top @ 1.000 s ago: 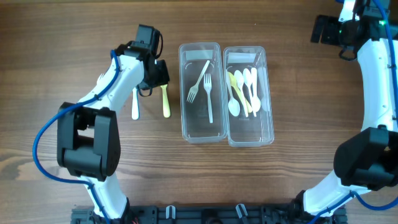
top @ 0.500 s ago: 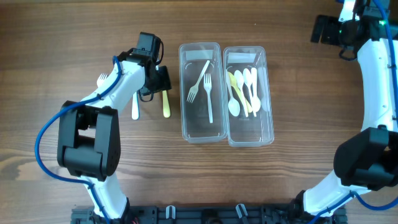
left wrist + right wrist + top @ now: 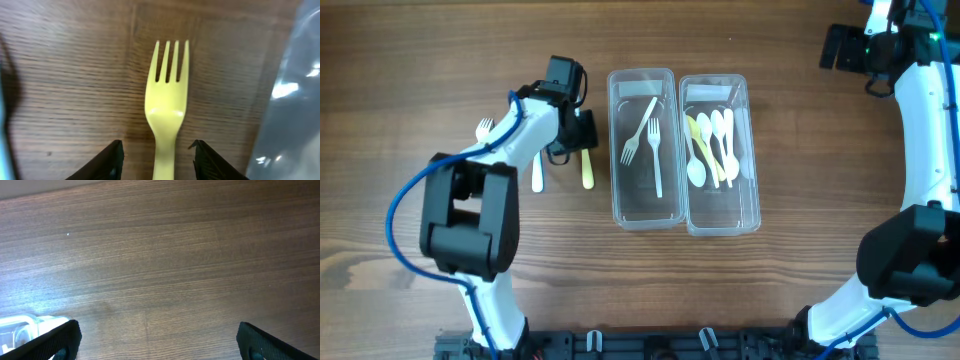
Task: Pack container
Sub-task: 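Lower left gripper onto the yellow fork and grasp it, then carry yellow fork into the left container and release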
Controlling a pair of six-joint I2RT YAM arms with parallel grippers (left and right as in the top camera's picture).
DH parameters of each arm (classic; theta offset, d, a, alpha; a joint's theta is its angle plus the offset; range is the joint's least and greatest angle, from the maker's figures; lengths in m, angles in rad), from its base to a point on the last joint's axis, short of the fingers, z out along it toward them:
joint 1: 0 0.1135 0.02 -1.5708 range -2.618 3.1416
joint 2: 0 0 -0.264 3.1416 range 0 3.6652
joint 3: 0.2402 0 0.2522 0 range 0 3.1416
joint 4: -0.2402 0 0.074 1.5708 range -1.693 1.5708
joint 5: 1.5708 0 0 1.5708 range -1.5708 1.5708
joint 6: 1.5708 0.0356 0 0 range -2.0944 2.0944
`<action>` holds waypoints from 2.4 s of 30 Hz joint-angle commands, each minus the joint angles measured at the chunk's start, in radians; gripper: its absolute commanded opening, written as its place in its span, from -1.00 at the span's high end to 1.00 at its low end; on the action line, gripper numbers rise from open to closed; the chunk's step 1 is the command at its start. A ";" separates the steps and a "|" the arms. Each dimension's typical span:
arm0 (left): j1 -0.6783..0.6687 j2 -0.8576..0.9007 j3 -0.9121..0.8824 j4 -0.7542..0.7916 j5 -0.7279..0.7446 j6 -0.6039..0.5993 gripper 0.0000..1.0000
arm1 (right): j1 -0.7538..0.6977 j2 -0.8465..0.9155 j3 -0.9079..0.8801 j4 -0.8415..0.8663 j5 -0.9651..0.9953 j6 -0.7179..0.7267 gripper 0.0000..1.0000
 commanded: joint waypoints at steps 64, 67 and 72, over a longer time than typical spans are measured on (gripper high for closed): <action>-0.216 -0.158 0.259 -0.100 0.142 -0.071 -0.33 | 0.003 -0.013 0.010 0.002 0.006 -0.012 -0.99; -0.176 -0.165 0.260 -0.098 0.142 -0.001 -0.37 | 0.003 -0.013 0.010 0.002 0.006 -0.012 -0.99; -0.017 -0.220 0.260 -0.136 0.116 0.023 -0.50 | 0.003 -0.013 0.010 0.002 0.006 -0.012 -0.99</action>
